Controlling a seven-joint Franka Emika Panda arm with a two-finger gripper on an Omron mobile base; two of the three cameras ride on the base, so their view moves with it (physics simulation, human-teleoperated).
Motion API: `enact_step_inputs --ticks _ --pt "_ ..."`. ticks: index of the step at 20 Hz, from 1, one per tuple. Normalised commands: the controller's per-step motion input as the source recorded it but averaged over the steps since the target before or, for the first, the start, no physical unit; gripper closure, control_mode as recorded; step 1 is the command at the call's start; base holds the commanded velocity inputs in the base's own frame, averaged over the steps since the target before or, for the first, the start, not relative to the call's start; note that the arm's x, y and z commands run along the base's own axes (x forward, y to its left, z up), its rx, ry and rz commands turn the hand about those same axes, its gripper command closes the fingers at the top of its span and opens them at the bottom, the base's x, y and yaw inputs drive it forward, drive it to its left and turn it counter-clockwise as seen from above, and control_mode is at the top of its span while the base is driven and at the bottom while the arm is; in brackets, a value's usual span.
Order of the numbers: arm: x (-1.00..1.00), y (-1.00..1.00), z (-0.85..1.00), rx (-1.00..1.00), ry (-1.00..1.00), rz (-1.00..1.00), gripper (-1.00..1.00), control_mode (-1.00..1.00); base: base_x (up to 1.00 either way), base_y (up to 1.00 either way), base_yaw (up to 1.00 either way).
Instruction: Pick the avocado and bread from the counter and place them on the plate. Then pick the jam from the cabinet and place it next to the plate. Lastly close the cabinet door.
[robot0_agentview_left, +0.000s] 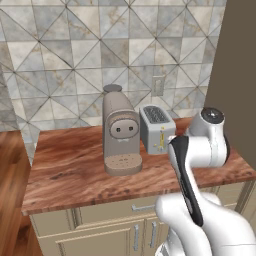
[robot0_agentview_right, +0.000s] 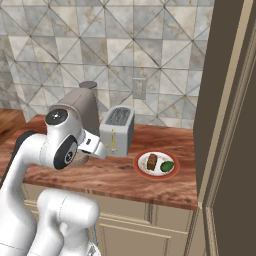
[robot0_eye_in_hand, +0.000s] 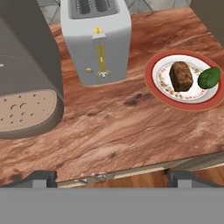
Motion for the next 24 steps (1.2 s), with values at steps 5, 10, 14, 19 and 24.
enact_step_inputs --ticks 5,10,14,19,24 --pt "0.0 0.06 0.0 0.0 0.08 0.0 -1.0 -1.0 0.0 0.0 0.0" --pt "0.0 0.0 0.0 0.0 0.0 0.0 -1.0 1.0 -0.23 0.0 0.0" --pt "0.0 0.0 0.0 0.0 0.0 0.0 -1.0 1.0 -0.65 -0.02 -0.04" --pt "0.0 0.0 0.0 0.0 0.0 0.0 -1.0 1.0 -0.63 -0.01 -0.05" --pt "0.0 0.0 0.0 0.0 0.0 0.0 -1.0 1.0 -0.52 0.0 -0.05"
